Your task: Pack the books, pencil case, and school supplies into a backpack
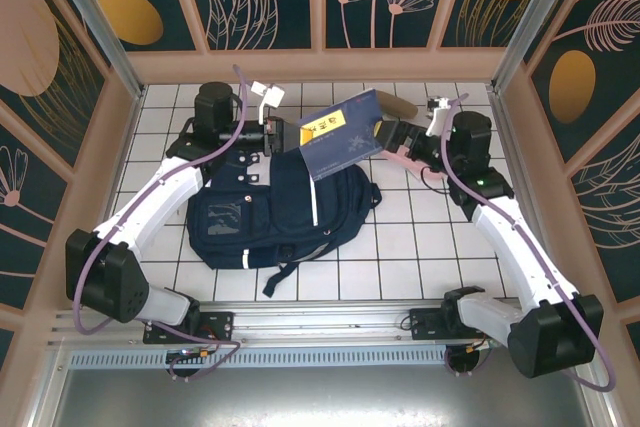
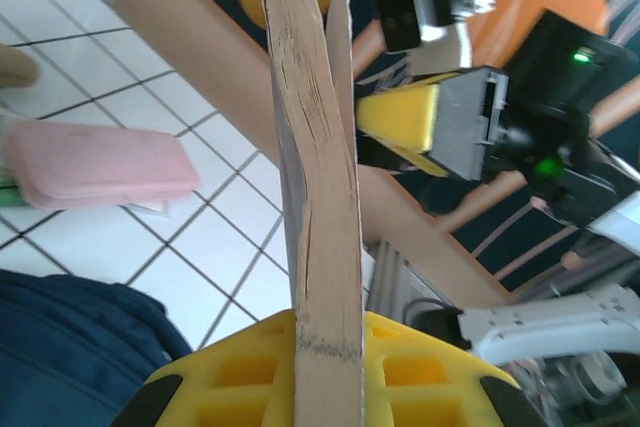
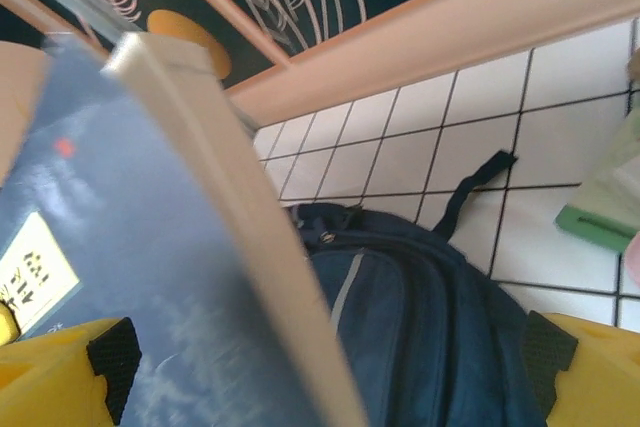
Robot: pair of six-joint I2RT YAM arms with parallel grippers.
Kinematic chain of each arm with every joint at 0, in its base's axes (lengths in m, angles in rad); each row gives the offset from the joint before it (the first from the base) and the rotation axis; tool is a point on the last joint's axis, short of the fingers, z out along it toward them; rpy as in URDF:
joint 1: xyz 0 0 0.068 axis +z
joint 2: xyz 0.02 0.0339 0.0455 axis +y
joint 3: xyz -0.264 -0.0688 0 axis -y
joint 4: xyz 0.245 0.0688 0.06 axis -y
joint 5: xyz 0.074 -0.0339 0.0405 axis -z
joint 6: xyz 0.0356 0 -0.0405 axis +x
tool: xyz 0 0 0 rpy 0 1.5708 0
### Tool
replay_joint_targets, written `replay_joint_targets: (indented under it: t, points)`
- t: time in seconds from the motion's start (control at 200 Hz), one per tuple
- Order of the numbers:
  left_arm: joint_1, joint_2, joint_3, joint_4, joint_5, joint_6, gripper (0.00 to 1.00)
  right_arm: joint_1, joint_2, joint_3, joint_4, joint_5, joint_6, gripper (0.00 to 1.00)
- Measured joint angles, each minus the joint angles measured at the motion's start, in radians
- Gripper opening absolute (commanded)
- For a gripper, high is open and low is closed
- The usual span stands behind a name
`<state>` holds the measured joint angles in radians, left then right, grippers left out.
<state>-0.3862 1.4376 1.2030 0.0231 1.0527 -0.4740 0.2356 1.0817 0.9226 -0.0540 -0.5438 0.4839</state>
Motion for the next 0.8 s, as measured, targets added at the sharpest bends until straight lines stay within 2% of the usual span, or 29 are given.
replay_joint_targets:
  t: [0.205, 0.365, 0.425, 0.656, 0.746, 0.801]
  points:
    - [0.000, 0.000, -0.013, 0.040, 0.113, 0.003, 0.00, -0.002, 0.035, -0.002, 0.021, -0.220, 0.069, 0.95]
    - [0.001, 0.009, -0.023, 0.049, 0.151, 0.004, 0.00, -0.002, 0.022, -0.002, 0.017, -0.317, 0.098, 0.83]
    - [0.001, 0.017, -0.023, 0.052, 0.163, 0.004, 0.00, -0.002, 0.002, -0.002, 0.004, -0.332, 0.099, 0.75]
    - [0.001, 0.043, -0.024, 0.052, 0.190, 0.014, 0.00, -0.002, -0.113, -0.003, -0.047, -0.344, 0.079, 0.33]
    - [0.001, 0.045, -0.023, 0.052, 0.199, 0.023, 0.00, -0.002, -0.130, -0.006, -0.060, -0.341, 0.069, 0.29]
    - [0.001, 0.045, -0.023, 0.051, 0.200, 0.029, 0.00, -0.002, -0.130, -0.008, -0.063, -0.340, 0.060, 0.20]
